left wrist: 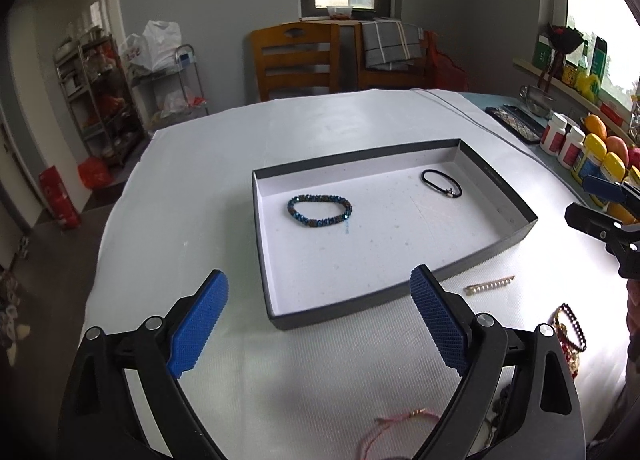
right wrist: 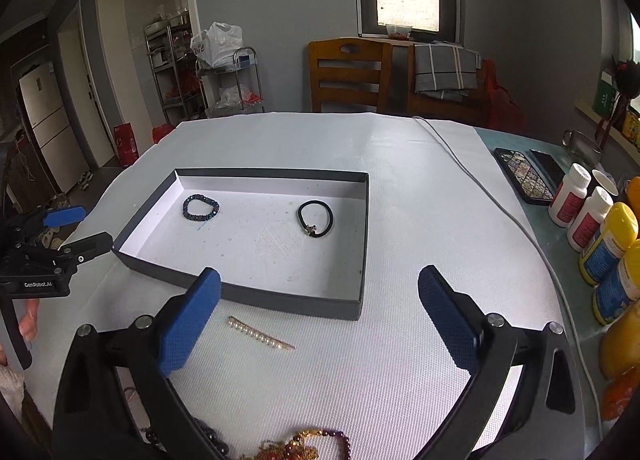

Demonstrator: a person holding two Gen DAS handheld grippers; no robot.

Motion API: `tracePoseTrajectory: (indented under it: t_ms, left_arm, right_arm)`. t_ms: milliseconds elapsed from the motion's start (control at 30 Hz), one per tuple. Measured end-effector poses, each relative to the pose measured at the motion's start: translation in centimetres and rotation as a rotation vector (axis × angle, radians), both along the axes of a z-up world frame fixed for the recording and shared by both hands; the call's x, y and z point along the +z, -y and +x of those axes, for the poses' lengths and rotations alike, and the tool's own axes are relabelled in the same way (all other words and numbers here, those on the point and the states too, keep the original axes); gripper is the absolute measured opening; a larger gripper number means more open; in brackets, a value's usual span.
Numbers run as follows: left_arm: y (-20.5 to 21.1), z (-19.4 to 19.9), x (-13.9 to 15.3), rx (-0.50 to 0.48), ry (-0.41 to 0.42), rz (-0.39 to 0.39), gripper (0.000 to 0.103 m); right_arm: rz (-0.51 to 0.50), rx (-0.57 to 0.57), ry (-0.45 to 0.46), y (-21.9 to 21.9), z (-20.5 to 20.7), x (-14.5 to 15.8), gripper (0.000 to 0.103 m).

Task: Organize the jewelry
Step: 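Withdraw both open tools from the box back over the jewelry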

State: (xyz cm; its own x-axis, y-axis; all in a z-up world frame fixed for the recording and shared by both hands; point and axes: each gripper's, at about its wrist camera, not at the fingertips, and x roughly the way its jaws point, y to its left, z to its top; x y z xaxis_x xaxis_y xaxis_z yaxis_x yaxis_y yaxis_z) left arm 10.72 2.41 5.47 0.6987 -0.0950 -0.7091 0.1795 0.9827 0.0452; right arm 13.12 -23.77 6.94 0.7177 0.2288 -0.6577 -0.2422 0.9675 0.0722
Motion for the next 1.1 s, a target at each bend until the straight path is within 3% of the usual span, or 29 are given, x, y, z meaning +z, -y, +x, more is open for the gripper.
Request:
tracePoseTrajectory:
  t_ms: [233,667,1100]
  left_arm:
    - [-0.8,-3.3,-0.1,-0.019,-0.014,-0.033,0.094]
    - [-0.8,-9.0,-1.4,-0.101,-0.049,-0.007,0.094]
    - [-0.8,-12.2,-6.0,-0.130,-0.173,-0.079,0.094]
  right_arm:
    - [-0.019,-0.002,0.015,1.0,-2.6,0.0,0.097]
    - [-0.079,0.032,-0.048,3.2,-6.9,-1.9,0.097]
    - [-0.078,0.048,-0.156,4.6,-9.7,-5.8,0.097]
